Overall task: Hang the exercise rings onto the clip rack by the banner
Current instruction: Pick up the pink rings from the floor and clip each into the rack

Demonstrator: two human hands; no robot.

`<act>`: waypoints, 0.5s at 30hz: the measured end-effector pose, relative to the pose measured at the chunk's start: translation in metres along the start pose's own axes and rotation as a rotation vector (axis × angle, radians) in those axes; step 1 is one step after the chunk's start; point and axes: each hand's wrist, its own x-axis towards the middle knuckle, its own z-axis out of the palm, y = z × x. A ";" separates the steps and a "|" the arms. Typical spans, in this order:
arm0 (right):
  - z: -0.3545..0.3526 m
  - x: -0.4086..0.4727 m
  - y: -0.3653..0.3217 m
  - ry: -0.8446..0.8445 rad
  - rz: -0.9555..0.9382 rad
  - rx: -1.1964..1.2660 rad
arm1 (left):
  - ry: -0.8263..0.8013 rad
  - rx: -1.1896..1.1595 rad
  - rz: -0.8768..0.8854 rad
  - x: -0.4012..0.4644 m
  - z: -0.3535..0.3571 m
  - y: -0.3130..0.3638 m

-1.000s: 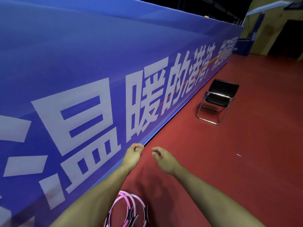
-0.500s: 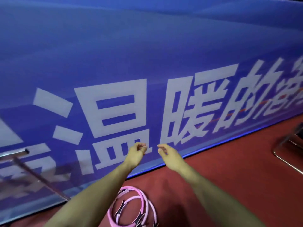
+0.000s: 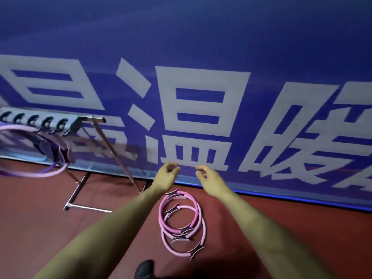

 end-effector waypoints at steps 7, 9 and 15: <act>0.039 0.060 -0.010 -0.082 0.000 -0.073 | 0.042 -0.063 -0.029 0.045 -0.022 -0.023; 0.046 0.077 -0.014 -0.062 0.009 -0.064 | 0.029 -0.067 -0.030 0.060 -0.026 -0.028; 0.081 0.128 -0.009 -0.053 0.069 -0.053 | -0.006 -0.032 0.015 0.110 -0.040 -0.057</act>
